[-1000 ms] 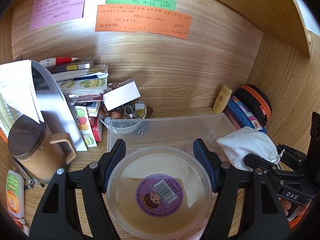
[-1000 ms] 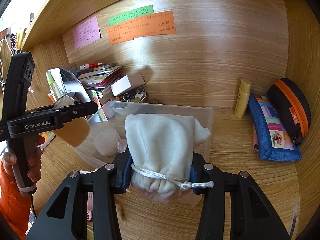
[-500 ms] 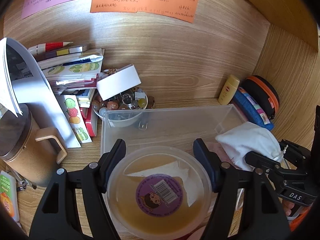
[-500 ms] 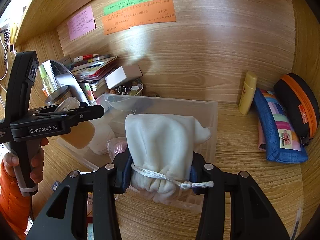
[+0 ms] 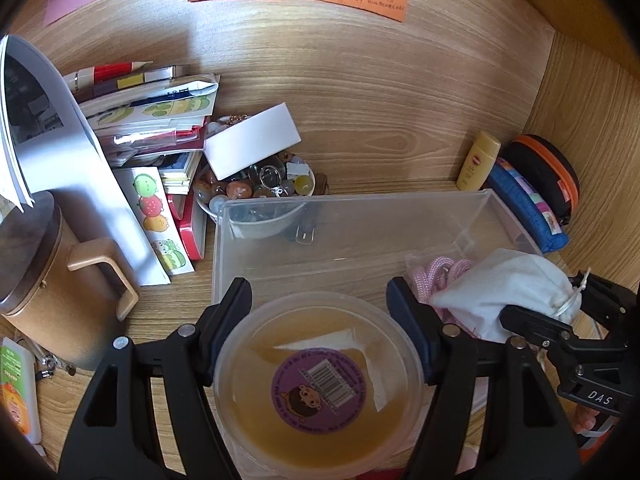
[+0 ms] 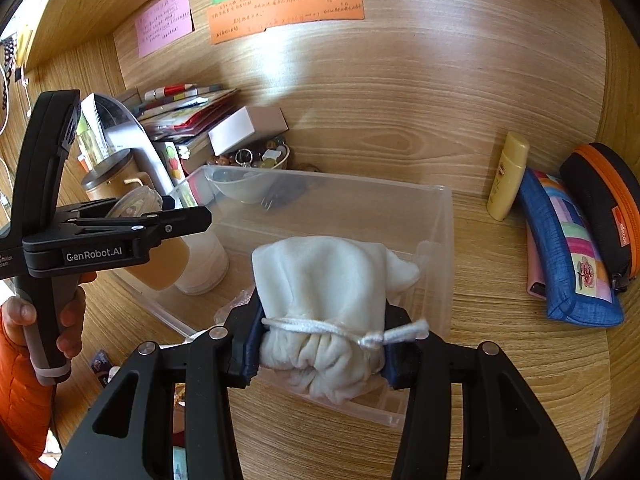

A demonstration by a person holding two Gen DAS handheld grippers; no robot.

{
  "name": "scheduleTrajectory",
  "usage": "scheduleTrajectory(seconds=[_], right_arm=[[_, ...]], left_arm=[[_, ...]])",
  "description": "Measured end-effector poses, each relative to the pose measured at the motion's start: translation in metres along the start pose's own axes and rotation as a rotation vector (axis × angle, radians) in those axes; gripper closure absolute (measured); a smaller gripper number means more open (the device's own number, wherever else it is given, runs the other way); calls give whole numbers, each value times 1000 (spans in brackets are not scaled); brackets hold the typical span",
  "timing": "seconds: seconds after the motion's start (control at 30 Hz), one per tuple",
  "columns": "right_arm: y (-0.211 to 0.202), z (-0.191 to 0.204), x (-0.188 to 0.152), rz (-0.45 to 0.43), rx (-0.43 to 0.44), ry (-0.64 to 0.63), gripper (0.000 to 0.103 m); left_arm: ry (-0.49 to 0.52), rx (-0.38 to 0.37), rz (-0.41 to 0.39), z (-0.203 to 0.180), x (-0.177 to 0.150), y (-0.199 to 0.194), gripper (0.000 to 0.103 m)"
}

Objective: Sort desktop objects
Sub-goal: 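Carry tub with left gripper while right gripper carries pouch over clear box, then release the tub and the pouch into the clear box with both grippers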

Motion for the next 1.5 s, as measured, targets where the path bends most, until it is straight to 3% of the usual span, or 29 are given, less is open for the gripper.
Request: scheduleTrajectory(seconds=[0.47, 0.7, 0.9, 1.23, 1.5], right_arm=[[1, -2, -2, 16, -18, -8, 56], [-3, 1, 0, 3, -46, -31, 48], [-14, 4, 4, -38, -72, -52, 33], [-30, 7, 7, -74, -83, -48, 23], [-44, 9, 5, -93, -103, -43, 19]], left_arm=[[107, 93, -2, -12, -7, 6, 34], [97, 93, 0, -9, -7, 7, 34], [95, 93, 7, -9, -9, 5, 33], [58, 63, 20, -6, -8, -4, 27], [76, 68, 4, -13, -10, -17, 11]])
Point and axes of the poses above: each gripper's, at about its wrist camera, not at the fingertips, and y roughly the way its jaws point, z to its left, x to its top, the point moved 3 cm from there along y, roughly the way its jaws point, and after that the axes turned 1 degree about -z, right-handed, at the moved point
